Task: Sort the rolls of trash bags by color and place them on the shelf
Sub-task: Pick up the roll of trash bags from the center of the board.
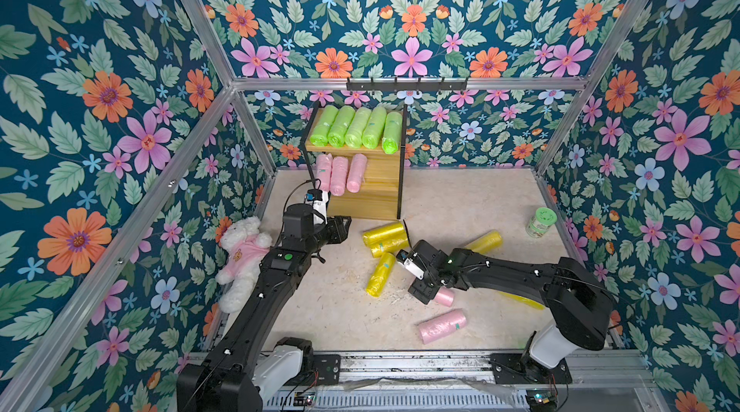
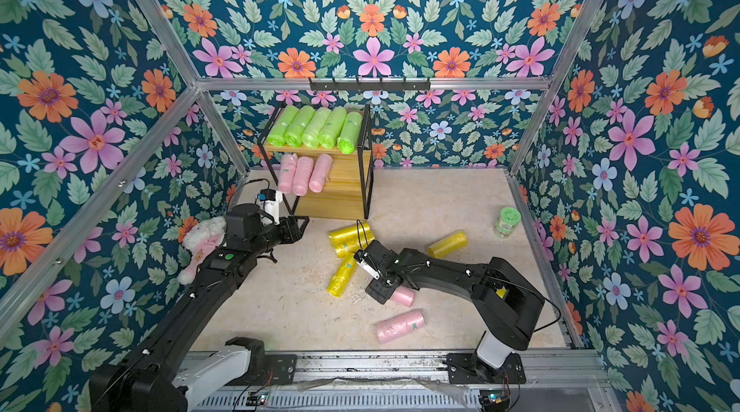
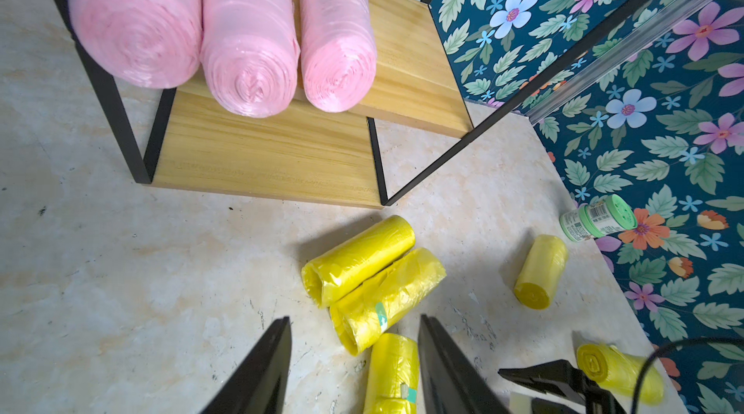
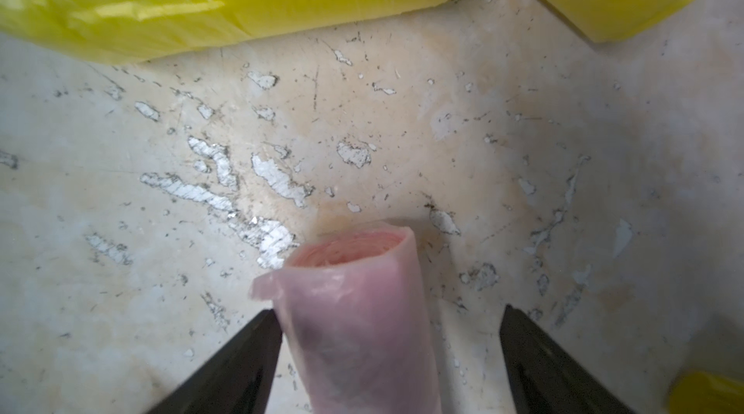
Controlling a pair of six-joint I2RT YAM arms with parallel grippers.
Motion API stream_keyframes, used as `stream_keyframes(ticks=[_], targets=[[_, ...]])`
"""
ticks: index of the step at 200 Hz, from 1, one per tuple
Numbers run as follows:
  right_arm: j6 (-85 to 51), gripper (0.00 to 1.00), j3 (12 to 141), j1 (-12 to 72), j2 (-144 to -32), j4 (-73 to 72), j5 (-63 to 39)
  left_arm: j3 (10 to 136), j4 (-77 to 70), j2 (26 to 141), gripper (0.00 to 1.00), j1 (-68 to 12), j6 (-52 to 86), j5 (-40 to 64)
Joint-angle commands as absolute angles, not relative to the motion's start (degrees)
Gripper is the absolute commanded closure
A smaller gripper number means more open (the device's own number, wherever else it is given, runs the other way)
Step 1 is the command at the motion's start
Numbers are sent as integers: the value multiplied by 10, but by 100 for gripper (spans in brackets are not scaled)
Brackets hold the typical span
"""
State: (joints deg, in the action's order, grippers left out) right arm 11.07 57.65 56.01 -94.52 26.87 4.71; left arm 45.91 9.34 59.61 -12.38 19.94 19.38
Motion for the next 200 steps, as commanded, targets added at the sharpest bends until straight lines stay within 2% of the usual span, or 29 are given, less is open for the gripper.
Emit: stream_keyframes(ticks=[1,67,111,135,160,186,200], targets=[[115,15,582,561,-967,274,38,458,85,592,44,-123,195,199],[128,42,582,555,-982,260,46,457,81,589,43,-123,200,202],[120,57,589,519,-924,203,42,444,51,580,42,-123,220,219],[70,59,592,468,-861,124,-16,426,-2,561,42,-124,243,241],[-56,59,564,420,-789,-28,-76,399,-81,536,40,-132,289,259],[-212,59,521,394,-738,-190,-78,351,-211,506,37,-146,374,272],[-290,59,495,392,-724,-280,-57,334,-268,501,32,-163,411,271]])
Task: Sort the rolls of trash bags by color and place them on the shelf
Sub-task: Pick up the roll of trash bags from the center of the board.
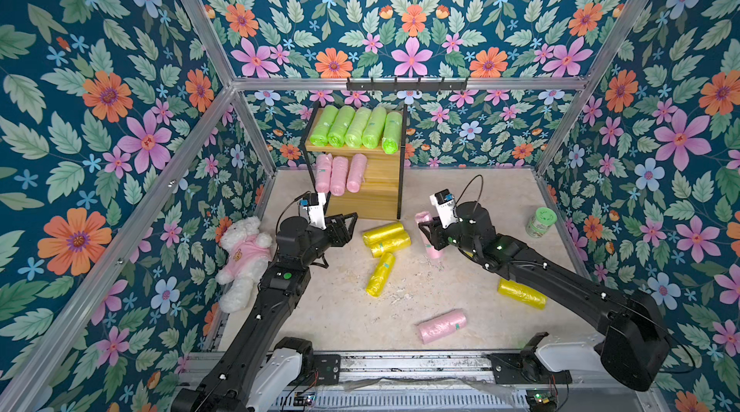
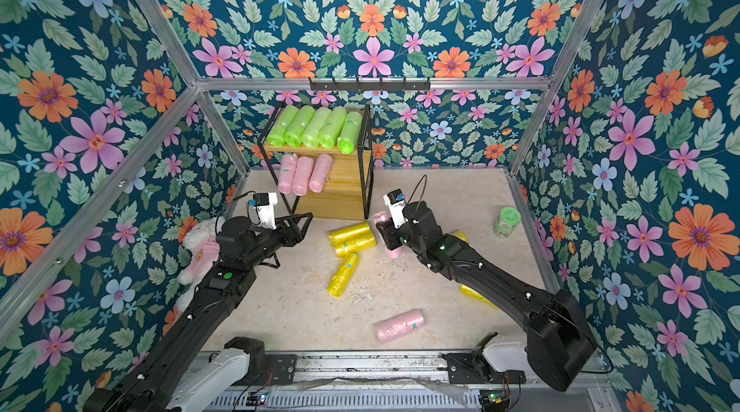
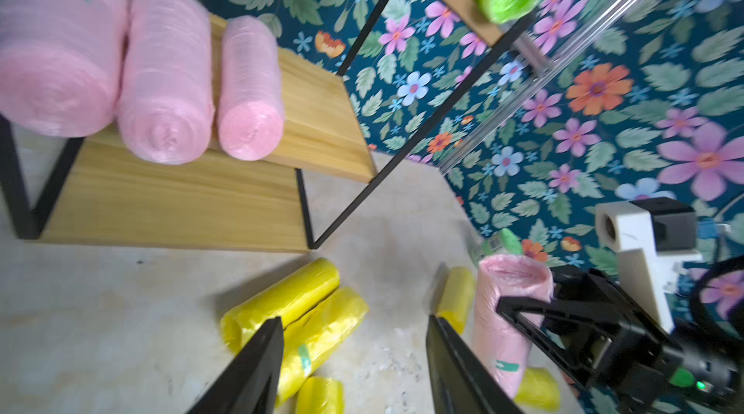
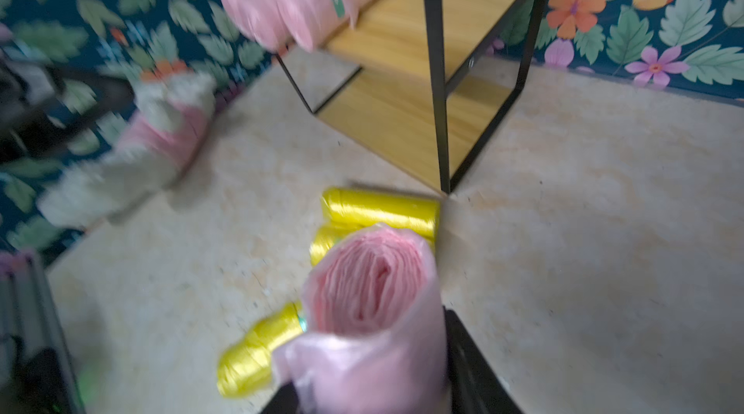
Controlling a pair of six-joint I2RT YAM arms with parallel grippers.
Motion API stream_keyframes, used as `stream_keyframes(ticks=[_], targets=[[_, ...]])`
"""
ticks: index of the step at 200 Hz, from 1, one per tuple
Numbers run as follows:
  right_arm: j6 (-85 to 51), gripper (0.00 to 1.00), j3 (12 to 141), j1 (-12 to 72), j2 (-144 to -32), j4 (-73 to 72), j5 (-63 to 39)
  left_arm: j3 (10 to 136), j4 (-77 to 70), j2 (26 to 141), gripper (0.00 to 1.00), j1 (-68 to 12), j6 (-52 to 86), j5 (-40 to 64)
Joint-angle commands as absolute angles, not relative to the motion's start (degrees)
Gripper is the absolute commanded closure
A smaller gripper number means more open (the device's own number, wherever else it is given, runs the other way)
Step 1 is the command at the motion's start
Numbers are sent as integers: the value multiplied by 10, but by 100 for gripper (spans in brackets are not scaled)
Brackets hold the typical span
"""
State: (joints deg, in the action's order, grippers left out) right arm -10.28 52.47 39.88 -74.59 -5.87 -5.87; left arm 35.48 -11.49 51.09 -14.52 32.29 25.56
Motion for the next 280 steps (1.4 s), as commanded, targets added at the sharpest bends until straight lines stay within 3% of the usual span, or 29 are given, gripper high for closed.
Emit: stream_keyframes(ticks=[1,34,70,192,240,280], targets=[[-296,59,493,392,-723,-286,-55,333,-271,501,32,-164,413,271],[-449,60,444,392,-718,-456,-2,316,-366,511,25,-234,459,232],[-541,60,434,393,-733,-545,11,314,-425,537,20,-298,474,179],[-628,61,474,409,-783,-623,-17,370,-538,667,13,-378,508,202],[-658,61,482,408,-805,-661,-32,384,-552,696,22,-382,509,218],[-666,62,480,409,-813,-669,-33,387,-589,711,41,-383,512,217]])
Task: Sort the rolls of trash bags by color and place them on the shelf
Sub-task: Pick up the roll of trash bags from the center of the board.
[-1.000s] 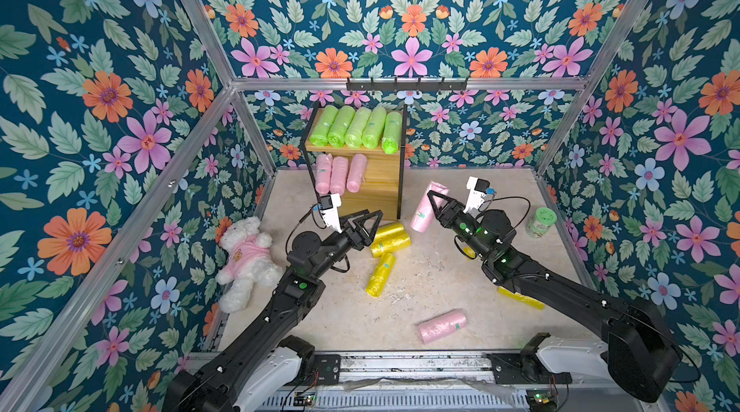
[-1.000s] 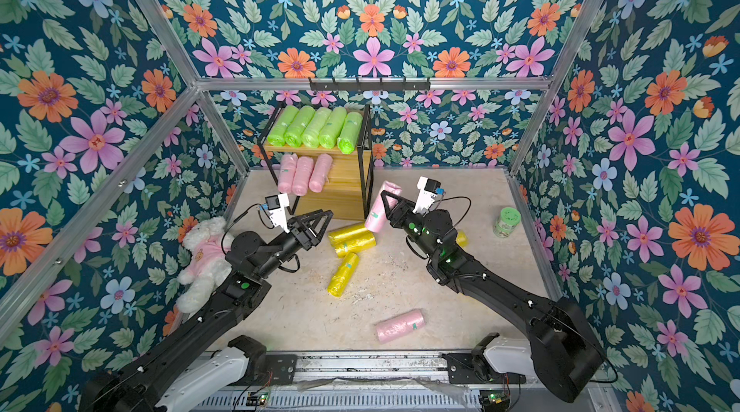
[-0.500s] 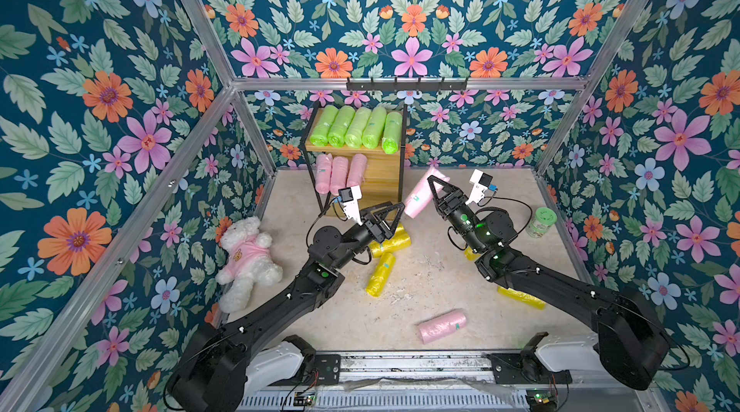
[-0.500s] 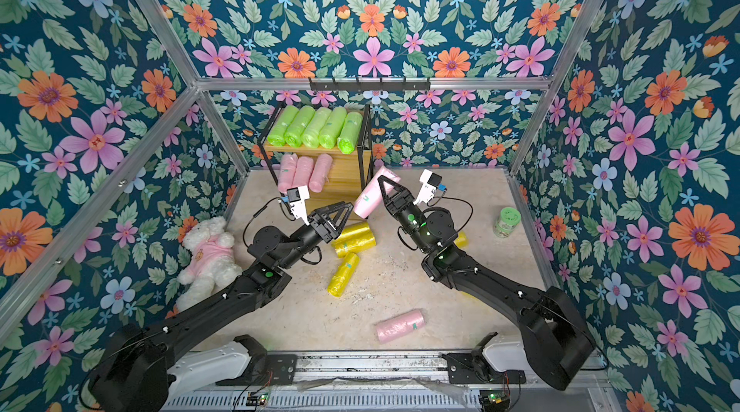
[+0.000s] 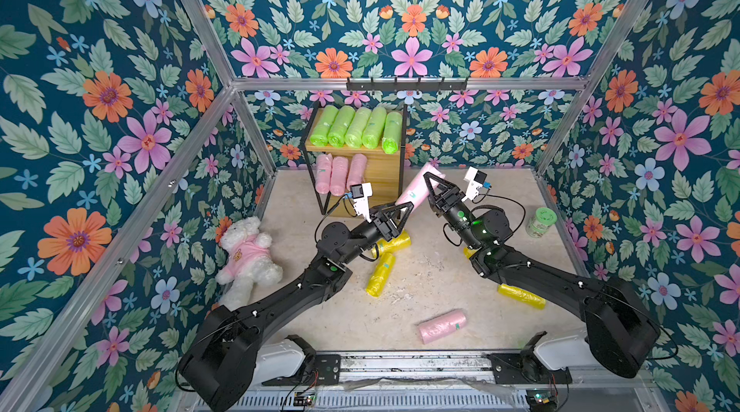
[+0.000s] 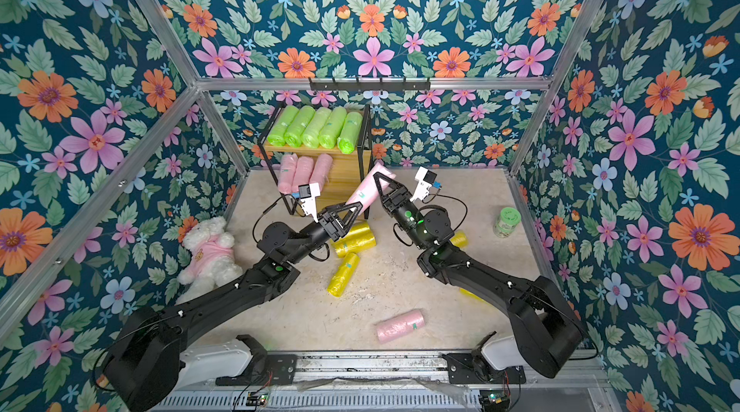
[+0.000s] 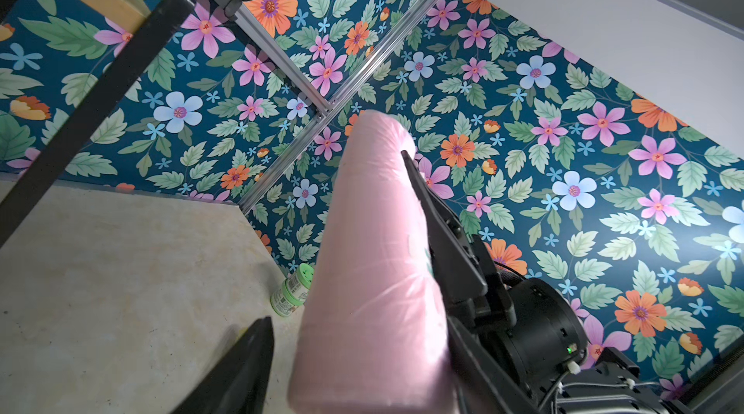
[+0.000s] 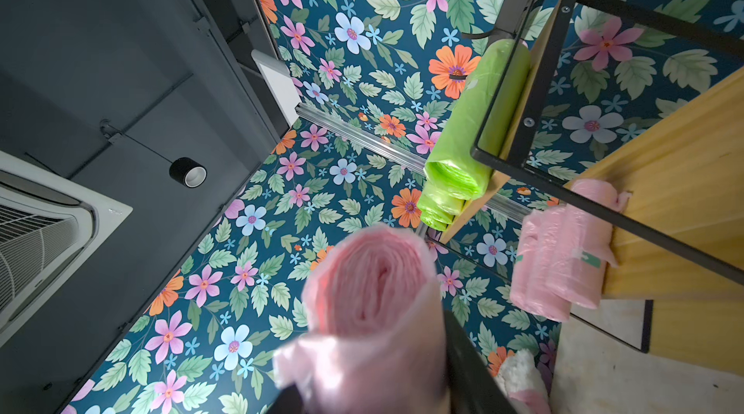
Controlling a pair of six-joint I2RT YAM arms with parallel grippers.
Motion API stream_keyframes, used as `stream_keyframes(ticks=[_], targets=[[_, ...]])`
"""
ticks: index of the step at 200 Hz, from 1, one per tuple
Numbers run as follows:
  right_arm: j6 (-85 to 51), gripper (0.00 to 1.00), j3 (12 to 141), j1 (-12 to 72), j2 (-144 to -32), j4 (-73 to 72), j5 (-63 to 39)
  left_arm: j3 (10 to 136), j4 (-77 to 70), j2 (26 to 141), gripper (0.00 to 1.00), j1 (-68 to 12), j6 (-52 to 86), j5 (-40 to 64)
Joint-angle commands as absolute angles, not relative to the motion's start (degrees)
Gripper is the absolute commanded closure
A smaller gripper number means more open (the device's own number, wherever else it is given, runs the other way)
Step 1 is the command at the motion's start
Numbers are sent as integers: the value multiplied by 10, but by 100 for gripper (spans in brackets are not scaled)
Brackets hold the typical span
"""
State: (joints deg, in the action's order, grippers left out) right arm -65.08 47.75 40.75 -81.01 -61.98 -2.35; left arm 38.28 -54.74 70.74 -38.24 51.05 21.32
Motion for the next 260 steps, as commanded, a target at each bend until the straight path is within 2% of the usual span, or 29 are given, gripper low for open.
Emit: stream_keyframes(ticks=[1,28,52,77,110,176,216,260], targets=[[-667,61,480,408,-814,-669,-33,387,-590,711,41,-383,512,217],[-670,61,477,408,-816,-671,-33,384,-594,710,54,-383,507,213],[-669,54,473,407,-814,-670,-28,377,-593,704,63,-382,502,204],[-666,36,465,402,-809,-665,-27,366,-581,688,67,-382,485,188],[-628,16,444,392,-777,-626,-8,345,-517,651,66,-379,448,161],[-440,15,422,390,-689,-475,44,296,-304,549,68,-375,385,-23],[-342,13,439,390,-675,-386,40,334,-256,590,68,-375,347,-110],[-329,13,434,390,-669,-364,28,395,-255,668,67,-375,281,-163]])
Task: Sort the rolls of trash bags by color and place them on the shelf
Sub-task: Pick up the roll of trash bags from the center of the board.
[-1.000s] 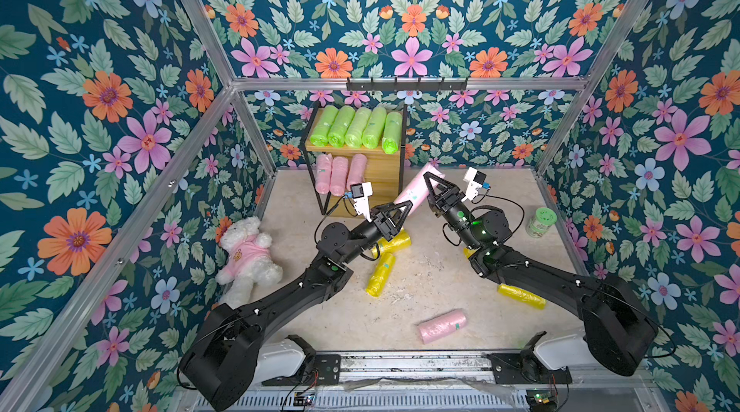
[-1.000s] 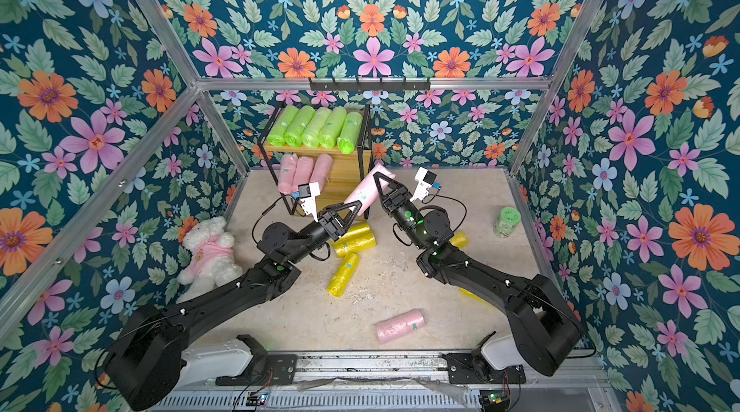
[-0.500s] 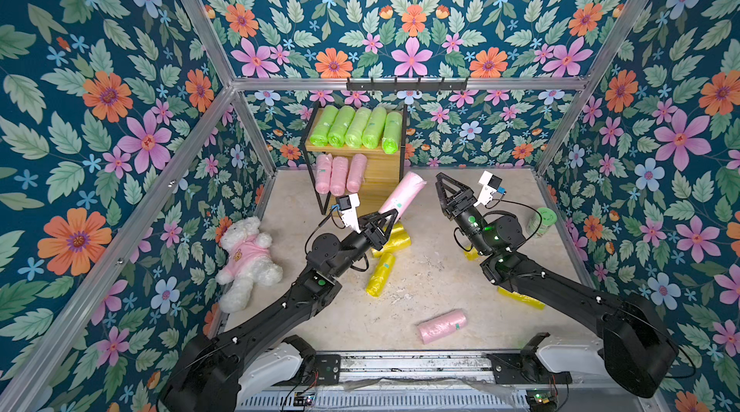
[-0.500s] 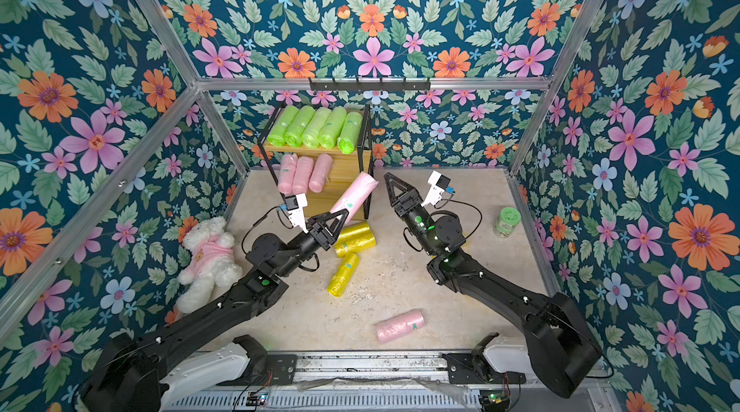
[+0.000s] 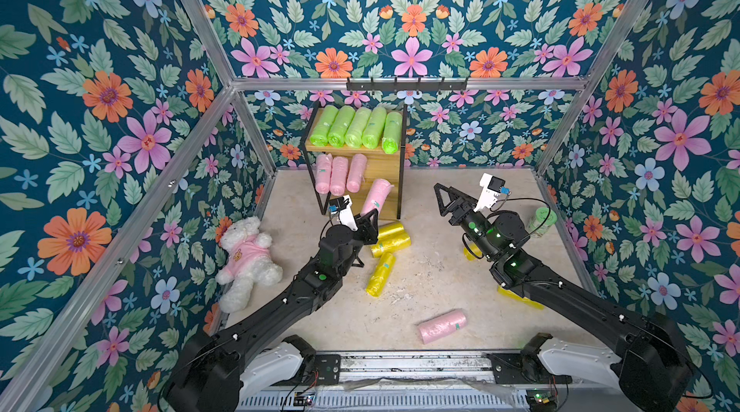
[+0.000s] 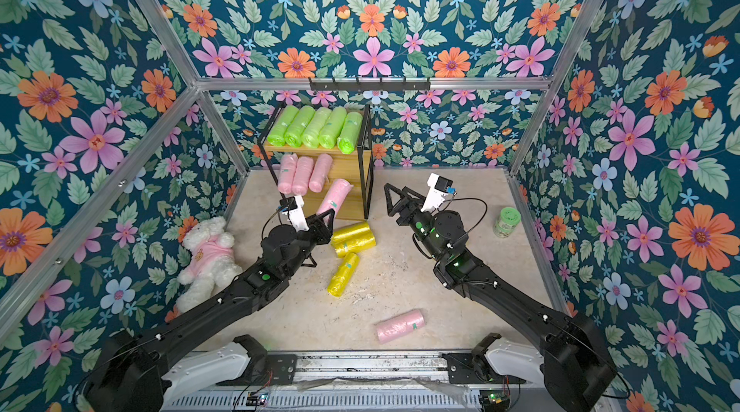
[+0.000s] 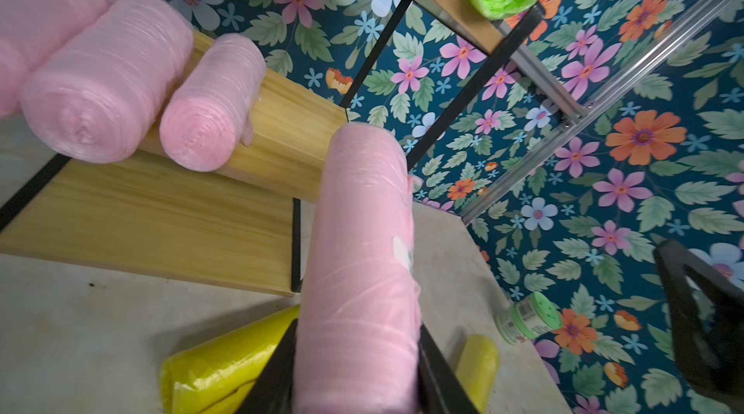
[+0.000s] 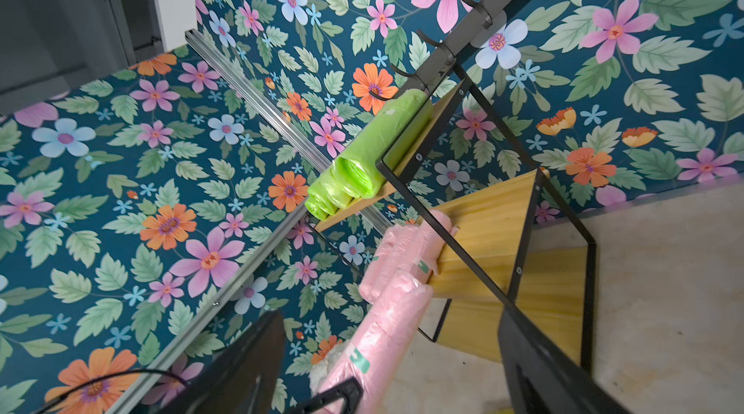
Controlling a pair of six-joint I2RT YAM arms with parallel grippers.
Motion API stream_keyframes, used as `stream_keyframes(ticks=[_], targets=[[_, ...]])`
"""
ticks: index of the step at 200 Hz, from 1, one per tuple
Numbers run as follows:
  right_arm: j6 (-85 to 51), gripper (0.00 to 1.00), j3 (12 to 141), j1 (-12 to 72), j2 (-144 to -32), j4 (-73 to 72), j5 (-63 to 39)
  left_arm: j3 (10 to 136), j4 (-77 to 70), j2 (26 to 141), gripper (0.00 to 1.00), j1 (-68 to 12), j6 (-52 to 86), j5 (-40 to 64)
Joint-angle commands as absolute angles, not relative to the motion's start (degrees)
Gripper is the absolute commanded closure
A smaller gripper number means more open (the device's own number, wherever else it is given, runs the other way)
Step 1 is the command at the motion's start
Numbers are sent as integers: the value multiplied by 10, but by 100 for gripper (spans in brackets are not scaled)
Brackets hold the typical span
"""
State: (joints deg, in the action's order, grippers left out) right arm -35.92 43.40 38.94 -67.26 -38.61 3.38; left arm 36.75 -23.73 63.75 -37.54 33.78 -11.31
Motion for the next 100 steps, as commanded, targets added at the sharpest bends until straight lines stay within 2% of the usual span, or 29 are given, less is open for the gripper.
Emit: stream_keyframes(ticks=[1,100], targets=[[-329,13,434,390,-670,-364,28,397,-255,669,67,-375,280,-165],[-325,13,434,387,-669,-357,8,534,-235,823,66,-374,157,-267]])
